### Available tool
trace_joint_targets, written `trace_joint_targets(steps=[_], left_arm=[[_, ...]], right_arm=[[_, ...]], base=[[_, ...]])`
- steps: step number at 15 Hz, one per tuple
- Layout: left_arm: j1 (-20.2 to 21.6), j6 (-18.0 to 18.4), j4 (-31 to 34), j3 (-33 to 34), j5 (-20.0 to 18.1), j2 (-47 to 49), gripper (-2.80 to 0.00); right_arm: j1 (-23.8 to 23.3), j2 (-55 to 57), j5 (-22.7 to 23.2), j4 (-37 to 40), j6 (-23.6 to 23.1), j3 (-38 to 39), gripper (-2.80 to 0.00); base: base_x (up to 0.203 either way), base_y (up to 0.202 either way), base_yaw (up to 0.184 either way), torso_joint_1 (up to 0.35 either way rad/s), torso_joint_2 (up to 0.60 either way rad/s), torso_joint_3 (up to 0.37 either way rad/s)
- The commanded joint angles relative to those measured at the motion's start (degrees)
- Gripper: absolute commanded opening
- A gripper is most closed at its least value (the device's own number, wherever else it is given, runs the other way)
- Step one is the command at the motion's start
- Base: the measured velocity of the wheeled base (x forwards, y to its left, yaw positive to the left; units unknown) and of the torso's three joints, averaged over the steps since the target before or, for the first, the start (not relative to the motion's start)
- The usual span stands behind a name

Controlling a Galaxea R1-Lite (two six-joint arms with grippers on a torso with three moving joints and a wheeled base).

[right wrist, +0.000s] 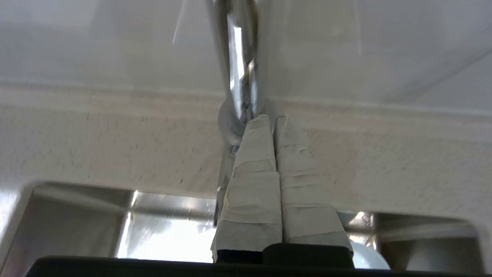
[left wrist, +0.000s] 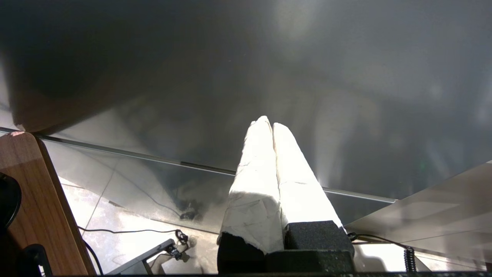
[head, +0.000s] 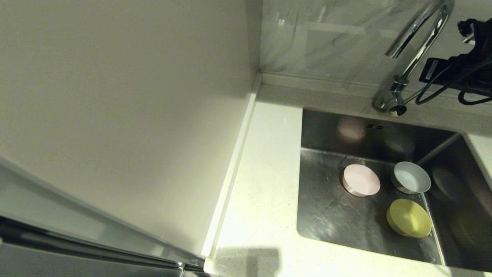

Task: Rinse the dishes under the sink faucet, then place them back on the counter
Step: Turn on the faucet

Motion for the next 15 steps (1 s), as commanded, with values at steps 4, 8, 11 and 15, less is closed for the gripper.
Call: trace_joint_targets(steps=[4,8,11,15], left_arm=[[0.0,0.0,0.0,0.2,0.0,0.0,-2.8],[0.0,0.0,0.0,0.2,0.0,0.0,-2.8],[0.0,0.0,0.0,0.2,0.0,0.0,-2.8],[0.0,0.0,0.0,0.2,0.0,0.0,-2.8]], right_arm=[[1.7,-0.1,0.0,-0.2,0.0,1.8,-2.8],[1.6,-0.1,-0.9,-0.3,-4.9,3.9,-2.8],[-0.1,-0.4,-2.7,-0.2,-10.7,5.8,-2.8],[-2.3,-0.9,-3.8,0.1,-15.8,6.7,-2.8]], base=[[0.0,0.0,0.0,0.0,0.0,0.0],[0.0,0.0,0.0,0.0,0.0,0.0],[0.0,0.0,0.0,0.0,0.0,0.0],[0.0,0.0,0.0,0.0,0.0,0.0]])
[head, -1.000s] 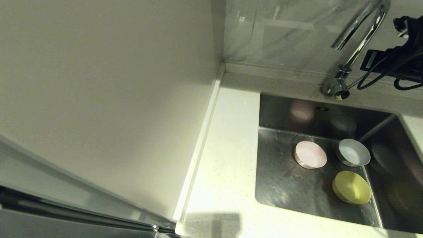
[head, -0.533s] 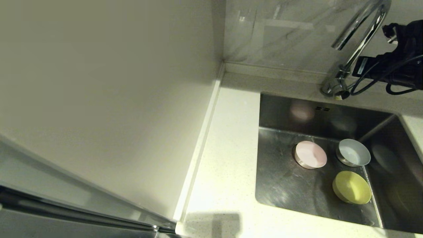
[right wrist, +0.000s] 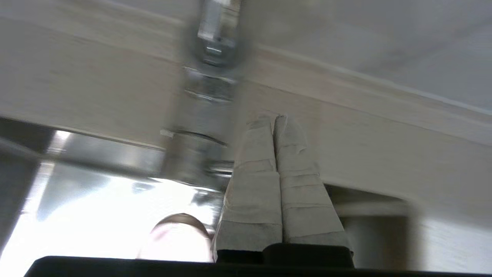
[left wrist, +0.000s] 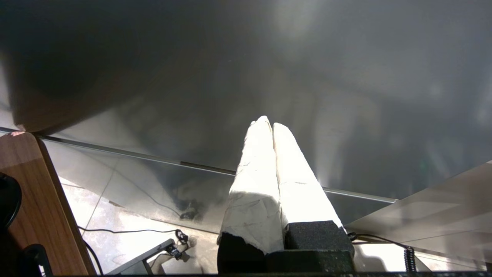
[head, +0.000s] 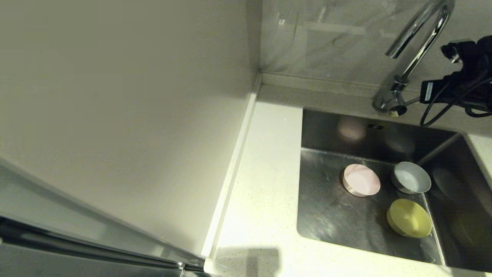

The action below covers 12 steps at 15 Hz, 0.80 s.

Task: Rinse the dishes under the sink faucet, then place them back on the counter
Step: Turn on the faucet

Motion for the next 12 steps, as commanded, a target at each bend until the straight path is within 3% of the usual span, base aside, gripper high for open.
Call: trace_joint_targets(steps=[1,12], left_arm=[[0.0,0.0,0.0,0.2,0.0,0.0,-2.8],[0.0,0.0,0.0,0.2,0.0,0.0,-2.8]], right_arm=[[-1.2,-0.4,-0.3,0.0,-1.5,0.6,-2.8],[-2.2,-4.3,2.4,0.4,-4.9,11.5,-2.8]], base=[[0.0,0.0,0.0,0.0,0.0,0.0],[0.0,0.0,0.0,0.0,0.0,0.0]])
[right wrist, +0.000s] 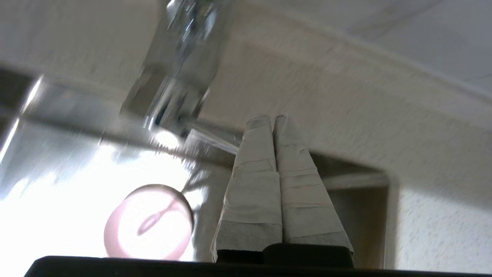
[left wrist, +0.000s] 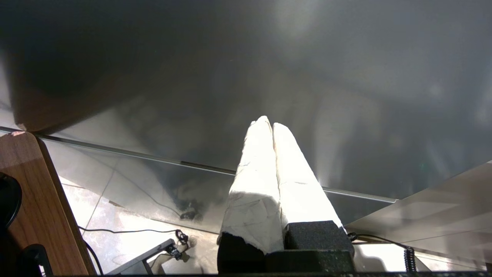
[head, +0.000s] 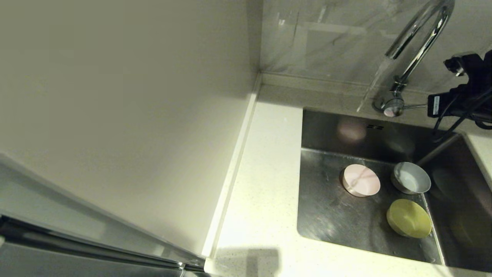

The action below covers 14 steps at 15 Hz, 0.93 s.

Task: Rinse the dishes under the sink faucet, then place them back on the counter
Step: Turn on the faucet, then wait for the water to rinse the bowl

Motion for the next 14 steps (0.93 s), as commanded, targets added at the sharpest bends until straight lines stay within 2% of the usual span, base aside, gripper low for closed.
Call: trace_joint_targets(steps=[1,4,9,11,14], left_arm=[[0.0,0.0,0.0,0.2,0.0,0.0,-2.8],[0.0,0.0,0.0,0.2,0.0,0.0,-2.8],[0.0,0.0,0.0,0.2,0.0,0.0,-2.8],[0.0,0.0,0.0,0.2,0.0,0.0,-2.8],[0.0,0.0,0.0,0.2,0.0,0.0,-2.8]], right_arm=[[-0.6,-1.7,1.4,0.4,-1.9,4.0,-2.8],[-4.0,-4.1,9.0,0.2,-7.4,7.9,-2.8],[-4.1,-4.1,7.4,-1.7,-6.6,7.5,-2.8],[-4.1,-5.6,4.9,-2.5,-1.9,7.5,-2.8],[-6.7,-8.1,3.8,-6.8,0.2,7.7,-2.8]], base=[[0.0,0.0,0.0,0.0,0.0,0.0],[0.0,0.0,0.0,0.0,0.0,0.0],[0.0,0.0,0.0,0.0,0.0,0.0],[0.0,0.0,0.0,0.0,0.0,0.0],[0.0,0.0,0.0,0.0,0.0,0.0]])
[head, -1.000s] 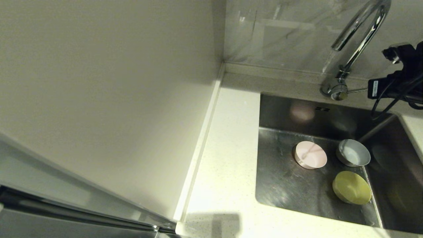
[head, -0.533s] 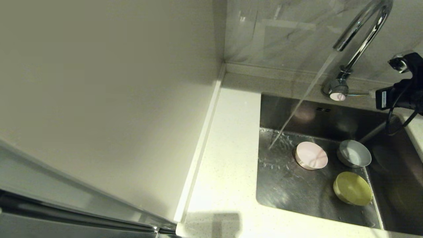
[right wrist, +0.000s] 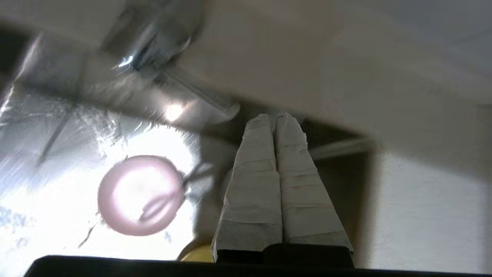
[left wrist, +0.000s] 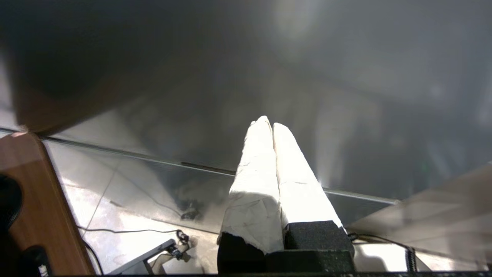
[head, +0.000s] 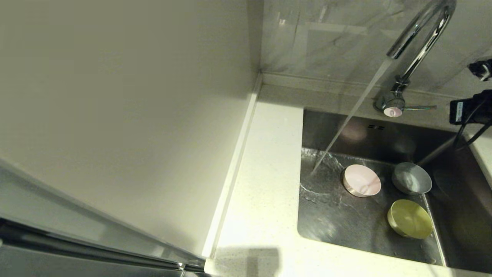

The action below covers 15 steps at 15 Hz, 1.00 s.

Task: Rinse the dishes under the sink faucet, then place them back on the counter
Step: Wait for the water to rinse the bowl

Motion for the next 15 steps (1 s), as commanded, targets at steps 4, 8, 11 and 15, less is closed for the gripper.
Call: trace_joint_targets(steps=[4,8,11,15], left_arm=[[0.0,0.0,0.0,0.2,0.0,0.0,-2.8],[0.0,0.0,0.0,0.2,0.0,0.0,-2.8],[0.0,0.0,0.0,0.2,0.0,0.0,-2.8],[0.0,0.0,0.0,0.2,0.0,0.0,-2.8]], right_arm=[[-3.4,-7.2,0.0,-6.2,3.2,1.4,-2.8],[-4.1,-17.6,0.4,-6.3,8.2,6.7,-2.8],[-4.3,-28.6,1.7,-7.1,9.2,17.3,-2.8],[0.3,-42.7,4.7,-7.1,4.8,34.3,-2.8]], base=[[0.0,0.0,0.0,0.0,0.0,0.0],[0.0,0.0,0.0,0.0,0.0,0.0],[0.0,0.0,0.0,0.0,0.0,0.0],[0.0,0.0,0.0,0.0,0.0,0.0]])
